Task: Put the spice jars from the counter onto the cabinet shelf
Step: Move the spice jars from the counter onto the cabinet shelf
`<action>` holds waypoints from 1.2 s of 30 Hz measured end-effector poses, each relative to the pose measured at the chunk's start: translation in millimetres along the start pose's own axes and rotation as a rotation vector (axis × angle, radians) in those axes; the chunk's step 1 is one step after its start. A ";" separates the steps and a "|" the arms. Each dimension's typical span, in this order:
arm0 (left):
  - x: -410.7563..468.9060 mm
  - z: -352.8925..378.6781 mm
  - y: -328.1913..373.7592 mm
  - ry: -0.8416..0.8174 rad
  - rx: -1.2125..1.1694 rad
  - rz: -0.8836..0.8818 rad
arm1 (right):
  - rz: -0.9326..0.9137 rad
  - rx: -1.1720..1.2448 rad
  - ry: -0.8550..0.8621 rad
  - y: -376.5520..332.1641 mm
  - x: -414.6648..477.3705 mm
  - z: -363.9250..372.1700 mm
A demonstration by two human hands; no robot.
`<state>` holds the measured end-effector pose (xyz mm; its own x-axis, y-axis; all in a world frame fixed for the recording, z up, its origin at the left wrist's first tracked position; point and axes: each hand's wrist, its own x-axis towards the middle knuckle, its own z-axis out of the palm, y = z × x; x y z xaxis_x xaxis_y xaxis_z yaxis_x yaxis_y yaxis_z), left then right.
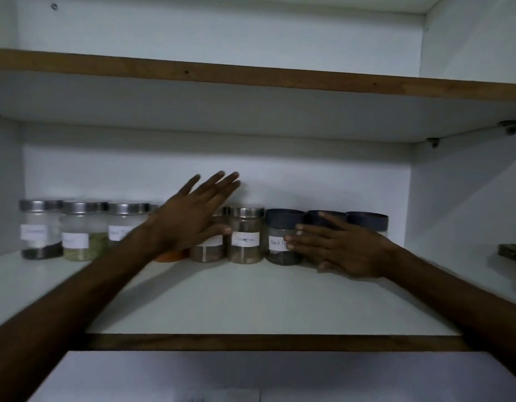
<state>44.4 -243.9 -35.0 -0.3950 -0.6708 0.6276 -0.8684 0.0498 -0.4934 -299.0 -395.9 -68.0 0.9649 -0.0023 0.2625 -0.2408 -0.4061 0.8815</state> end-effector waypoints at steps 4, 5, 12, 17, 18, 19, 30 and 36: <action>-45.8 -7.0 -40.9 -0.038 -0.024 -0.064 | -0.020 -0.001 0.008 0.8 10.3 19.5; -59.0 -13.0 -53.4 -0.043 -0.044 -0.096 | -0.027 0.002 0.018 1.2 12.4 23.4; -138.2 -22.2 -104.9 -0.073 -0.025 -0.279 | -0.057 0.032 0.153 -10.0 59.6 5.4; -181.5 -1.0 -122.5 -0.110 -0.071 -0.601 | -0.122 0.024 0.248 -29.8 136.1 -13.2; -186.5 1.6 -127.1 -0.102 -0.102 -0.709 | -0.123 0.038 0.251 -34.9 148.2 -14.3; -190.5 4.4 -131.3 -0.093 -0.141 -0.826 | -0.130 0.045 0.255 -39.4 158.1 -13.7; -201.8 26.1 -141.6 -0.263 -0.500 -1.145 | -0.157 0.104 0.223 -50.9 182.3 8.5; -182.4 2.7 -110.7 -0.133 -0.142 -0.941 | 0.041 0.164 0.186 -49.2 176.1 -26.3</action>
<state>213.4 -129.1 -96.4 0.5120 -0.5597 0.6516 -0.8440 -0.4689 0.2604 -120.0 -352.3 -54.8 0.9152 0.1401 0.3780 -0.2448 -0.5516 0.7973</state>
